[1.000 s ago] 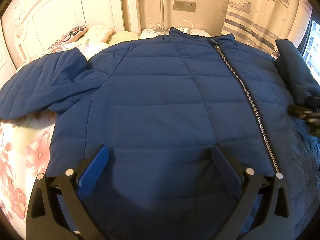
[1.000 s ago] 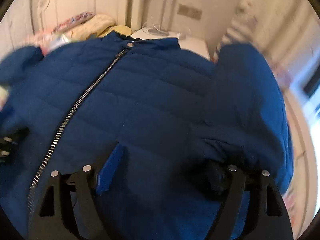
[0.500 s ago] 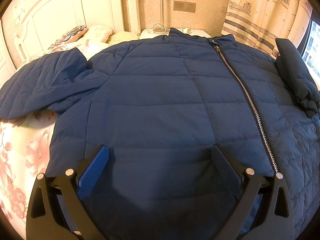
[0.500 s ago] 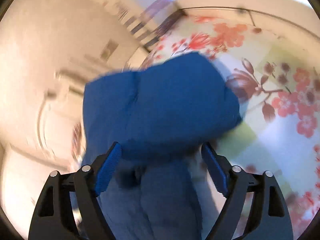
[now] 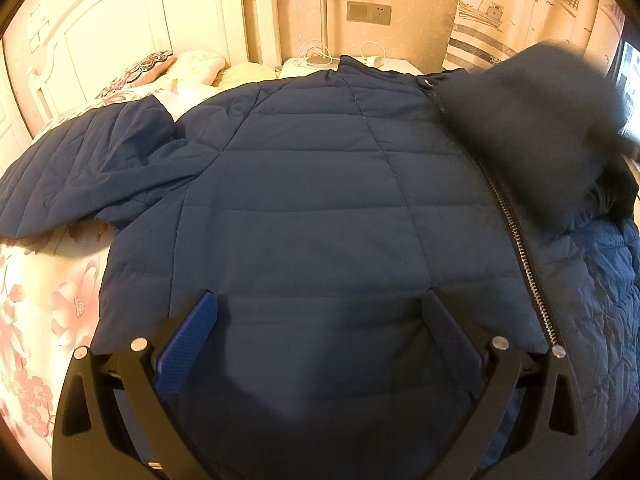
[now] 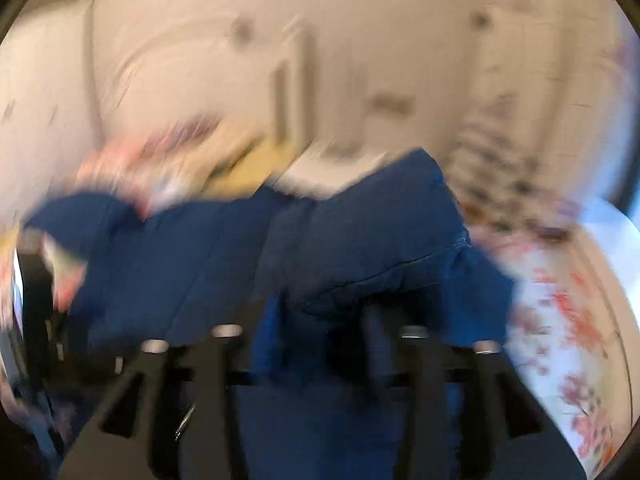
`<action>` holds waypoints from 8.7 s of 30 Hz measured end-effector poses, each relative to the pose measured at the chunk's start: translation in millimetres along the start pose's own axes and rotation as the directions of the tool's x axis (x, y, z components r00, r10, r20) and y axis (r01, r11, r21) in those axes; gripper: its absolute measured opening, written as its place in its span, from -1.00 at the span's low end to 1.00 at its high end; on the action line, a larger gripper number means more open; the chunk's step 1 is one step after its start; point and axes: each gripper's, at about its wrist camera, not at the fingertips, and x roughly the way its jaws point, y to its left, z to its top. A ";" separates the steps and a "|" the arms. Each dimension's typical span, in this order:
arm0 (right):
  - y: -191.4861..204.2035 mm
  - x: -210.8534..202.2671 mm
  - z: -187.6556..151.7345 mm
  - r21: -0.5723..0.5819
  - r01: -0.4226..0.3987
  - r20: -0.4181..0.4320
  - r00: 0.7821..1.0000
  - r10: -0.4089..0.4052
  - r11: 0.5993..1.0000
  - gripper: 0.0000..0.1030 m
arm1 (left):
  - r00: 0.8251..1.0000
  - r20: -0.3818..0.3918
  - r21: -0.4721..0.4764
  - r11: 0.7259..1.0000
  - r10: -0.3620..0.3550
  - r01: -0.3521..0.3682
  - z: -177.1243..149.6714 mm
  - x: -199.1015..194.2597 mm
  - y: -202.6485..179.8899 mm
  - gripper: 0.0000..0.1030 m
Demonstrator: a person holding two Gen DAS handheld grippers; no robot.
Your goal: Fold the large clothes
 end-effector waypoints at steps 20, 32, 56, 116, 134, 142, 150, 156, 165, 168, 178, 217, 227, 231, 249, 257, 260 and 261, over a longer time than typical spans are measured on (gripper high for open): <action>-130.7 -22.4 -108.6 0.523 0.045 -0.029 0.999 -0.035 0.851 0.64 | 0.957 0.282 0.458 0.868 0.062 -0.191 26.1 -58.7 -149.6 0.94; -135.7 -21.5 -115.2 0.550 0.024 -0.027 1.000 -0.011 0.835 0.63 | 0.989 0.126 0.443 0.897 -0.072 0.009 60.3 -17.0 -177.7 -0.72; -133.8 -14.5 -111.6 0.541 0.022 -0.037 0.999 -0.002 0.841 0.72 | 0.965 0.253 0.531 0.822 0.076 -0.204 40.5 -7.4 -178.7 0.88; -98.9 -12.5 -24.4 0.188 0.261 -0.102 0.964 -0.245 0.947 0.15 | 0.997 0.082 -0.127 0.992 0.005 0.005 14.0 0.4 33.9 0.95; -136.3 124.3 21.8 0.224 0.286 -0.300 0.930 -0.213 0.932 0.84 | 0.997 0.071 -0.119 0.993 0.009 0.000 15.3 3.4 33.0 0.96; -129.5 97.3 23.1 0.233 0.314 -0.249 0.934 -0.256 0.920 0.83 | 0.998 0.064 -0.110 0.994 0.018 -0.011 16.1 4.1 34.6 0.96; -99.7 47.2 12.2 0.303 0.228 -0.154 0.970 -0.189 0.925 0.87 | 0.998 0.063 -0.109 0.994 0.018 -0.011 16.0 3.7 33.1 0.96; -31.7 58.3 -21.4 0.077 0.156 -0.183 0.973 -0.140 0.985 0.78 | 0.998 0.064 -0.110 0.994 0.016 -0.009 16.2 3.7 33.1 0.96; 5.2 22.8 -23.6 -0.001 0.092 -0.145 0.985 -0.091 0.996 0.35 | 0.997 0.071 -0.121 0.993 0.001 0.008 15.8 3.8 36.2 0.96; 1.5 37.1 -41.4 0.014 0.089 -0.133 0.987 -0.086 0.996 0.39 | 0.984 0.146 -0.194 0.972 -0.103 0.130 14.4 -11.6 56.6 0.95; -7.3 41.2 -43.4 0.057 0.079 -0.136 0.988 -0.071 0.995 0.52 | 0.918 0.388 -0.866 0.371 0.077 0.335 -39.2 -66.2 321.9 0.95; -13.6 38.6 -45.2 0.125 0.021 -0.128 0.992 -0.005 0.992 0.60 | 0.909 0.393 0.029 0.990 -0.137 0.136 16.5 -108.7 11.3 0.84; -9.2 39.0 -44.8 0.106 0.044 -0.134 0.991 -0.030 0.993 0.61 | 0.995 0.062 -0.144 0.987 0.075 -0.066 3.5 -35.6 61.3 0.08; -1.2 33.6 -43.3 0.071 0.086 -0.119 0.990 -0.077 0.994 0.60 | 0.998 0.051 -0.166 0.986 0.043 -0.034 -6.8 -13.0 71.5 0.08; 187.1 58.3 21.7 -0.418 0.016 0.015 1.000 -0.010 0.908 0.65 | 0.930 0.314 -0.603 0.797 0.192 0.039 -42.0 -69.5 153.8 0.47; 103.7 5.3 36.4 -0.021 -0.273 0.182 0.945 0.272 0.962 -0.31 | 0.931 0.298 -0.601 0.799 0.210 0.012 -34.6 -67.6 160.5 0.62; 30.9 -28.0 26.0 0.232 -0.352 0.317 0.909 0.271 0.907 -0.35 | 0.936 0.288 -0.600 0.800 0.203 0.011 -35.2 -63.2 159.7 0.63; 9.7 -33.3 20.3 0.300 -0.372 0.342 0.902 0.265 0.879 -0.35 | 0.937 0.287 -0.599 0.801 0.202 0.011 -35.0 -62.8 159.9 0.65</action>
